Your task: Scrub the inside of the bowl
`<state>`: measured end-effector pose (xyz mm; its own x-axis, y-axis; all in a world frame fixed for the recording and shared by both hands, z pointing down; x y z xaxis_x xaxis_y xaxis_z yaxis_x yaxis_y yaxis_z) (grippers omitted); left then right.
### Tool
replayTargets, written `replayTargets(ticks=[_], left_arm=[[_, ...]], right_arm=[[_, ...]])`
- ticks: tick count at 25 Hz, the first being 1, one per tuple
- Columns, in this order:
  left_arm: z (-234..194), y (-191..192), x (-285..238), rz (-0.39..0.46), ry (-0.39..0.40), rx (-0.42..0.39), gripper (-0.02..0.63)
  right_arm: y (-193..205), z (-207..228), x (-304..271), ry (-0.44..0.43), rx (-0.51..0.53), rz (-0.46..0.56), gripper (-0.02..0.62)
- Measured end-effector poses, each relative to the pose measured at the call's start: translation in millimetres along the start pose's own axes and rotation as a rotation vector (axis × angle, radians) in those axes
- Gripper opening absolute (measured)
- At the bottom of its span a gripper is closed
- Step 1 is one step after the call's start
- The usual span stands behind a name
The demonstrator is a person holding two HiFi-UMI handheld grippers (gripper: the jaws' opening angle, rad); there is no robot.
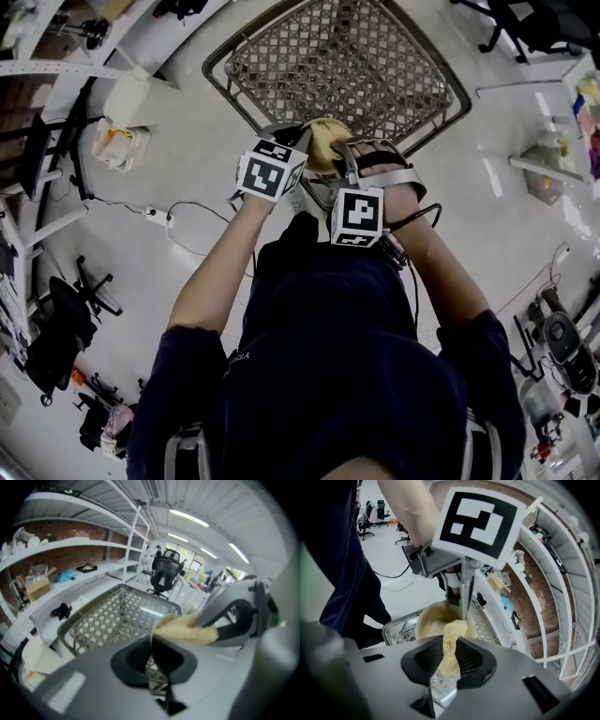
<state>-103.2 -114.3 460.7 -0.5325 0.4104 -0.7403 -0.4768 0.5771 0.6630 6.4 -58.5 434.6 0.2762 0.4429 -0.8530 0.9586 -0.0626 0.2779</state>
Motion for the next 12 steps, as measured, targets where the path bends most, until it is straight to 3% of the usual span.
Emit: replayTargets(ticks=[6,12], left_arm=[[2.3,-6.0,7.7,0.018,-0.013,-0.033,0.014],[3.5,-2.6,15.5,0.034,-0.016,-0.024,0.012]], right_arm=[[-9.0,-15.2,0.4,-0.069,0.004,-0.101,0.066],[-32.2,-26.5,13.6,-0.162,-0.031,-0.047,0.066]])
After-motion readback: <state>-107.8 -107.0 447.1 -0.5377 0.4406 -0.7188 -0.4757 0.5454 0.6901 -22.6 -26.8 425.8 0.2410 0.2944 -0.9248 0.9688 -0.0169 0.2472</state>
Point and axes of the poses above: the fingertips, and each gripper's own axes: x backward along the fingers, z to its right, y out of its underside, the point moved 9 cm from there along x, backward along the fingers, and after that the axes turned 12 degrees about -x, right-handed, at the moved point
